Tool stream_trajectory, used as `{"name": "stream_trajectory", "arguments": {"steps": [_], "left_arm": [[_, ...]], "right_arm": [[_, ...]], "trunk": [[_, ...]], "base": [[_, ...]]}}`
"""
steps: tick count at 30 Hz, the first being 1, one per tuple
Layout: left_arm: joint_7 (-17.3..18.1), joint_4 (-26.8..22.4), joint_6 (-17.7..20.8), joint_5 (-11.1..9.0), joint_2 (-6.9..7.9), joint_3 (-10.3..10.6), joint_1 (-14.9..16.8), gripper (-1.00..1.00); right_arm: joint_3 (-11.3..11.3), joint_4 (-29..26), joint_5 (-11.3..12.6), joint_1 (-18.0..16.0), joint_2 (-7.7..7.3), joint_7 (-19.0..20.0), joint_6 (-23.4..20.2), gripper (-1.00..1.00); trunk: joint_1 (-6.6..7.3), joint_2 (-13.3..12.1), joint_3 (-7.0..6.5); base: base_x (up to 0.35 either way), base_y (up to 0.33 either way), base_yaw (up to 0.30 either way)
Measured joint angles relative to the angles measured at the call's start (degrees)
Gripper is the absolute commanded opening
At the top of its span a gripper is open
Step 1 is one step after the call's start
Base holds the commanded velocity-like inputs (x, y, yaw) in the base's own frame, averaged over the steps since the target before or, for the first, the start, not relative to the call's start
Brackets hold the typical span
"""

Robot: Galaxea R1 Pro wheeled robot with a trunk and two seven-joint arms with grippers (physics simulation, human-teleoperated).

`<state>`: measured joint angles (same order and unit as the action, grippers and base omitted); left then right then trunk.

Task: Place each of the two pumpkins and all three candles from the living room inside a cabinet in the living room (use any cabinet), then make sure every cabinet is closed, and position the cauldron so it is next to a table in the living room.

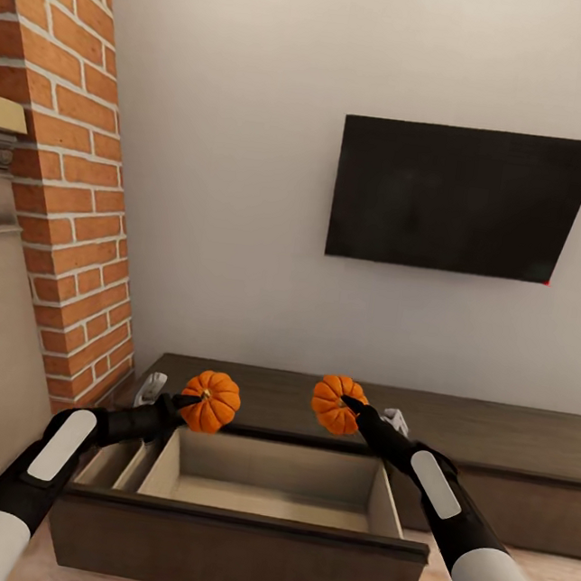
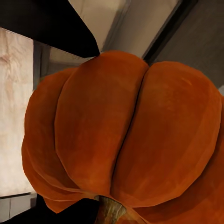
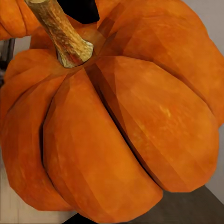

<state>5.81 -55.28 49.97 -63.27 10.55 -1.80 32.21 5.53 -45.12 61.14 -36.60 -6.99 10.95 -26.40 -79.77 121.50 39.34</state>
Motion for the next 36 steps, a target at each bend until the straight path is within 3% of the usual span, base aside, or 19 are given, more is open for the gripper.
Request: {"name": "stream_trajectory", "arguments": {"steps": [10,17,23,28,32,36], "left_arm": [[0.0,0.0,0.0,-0.6,0.02,-0.2,0.0,-1.0],[-1.0,-0.1,0.1,-0.2,-0.12,0.0,0.0,-1.0],[-1.6,-0.2,0.3,-0.1,-0.17,0.2,0.0,-1.0],[-6.7,-0.5,0.3,0.5,-0.81,0.3,0.0,-1.0],[-8.7,-0.7,0.3,0.5,-1.03,0.4,0.0,-1.0],[-9.2,-0.7,0.2,0.6,-1.92,0.6,0.0,-1.0]], "right_arm": [[0.0,0.1,0.3,0.0,-0.04,-0.4,-0.3,-1.0],[1.6,0.2,0.6,0.0,0.0,-7.9,-1.2,-1.0],[1.8,0.1,1.0,0.0,0.01,-9.0,-1.4,-1.0],[1.9,-0.1,1.0,0.0,0.06,-9.2,-4.2,-1.0],[1.8,-0.1,0.7,0.0,0.18,-9.4,-5.2,-1.0],[1.8,-0.1,0.2,0.0,0.73,-12.7,-5.4,-1.0]], "trunk": [[-0.02,0.0,0.0],[-0.02,0.0,0.0],[-1.34,2.4,1.07],[-2.44,4.4,1.97],[-3.32,6.0,2.69],[-4.2,7.6,3.41]], "base": [[0.166,0.137,0.0],[0.052,0.018,0.0],[0.002,0.001,0.0],[0.0,0.0,0.0],[0.0,0.0,0.0],[0.0,0.0,0.0]]}}
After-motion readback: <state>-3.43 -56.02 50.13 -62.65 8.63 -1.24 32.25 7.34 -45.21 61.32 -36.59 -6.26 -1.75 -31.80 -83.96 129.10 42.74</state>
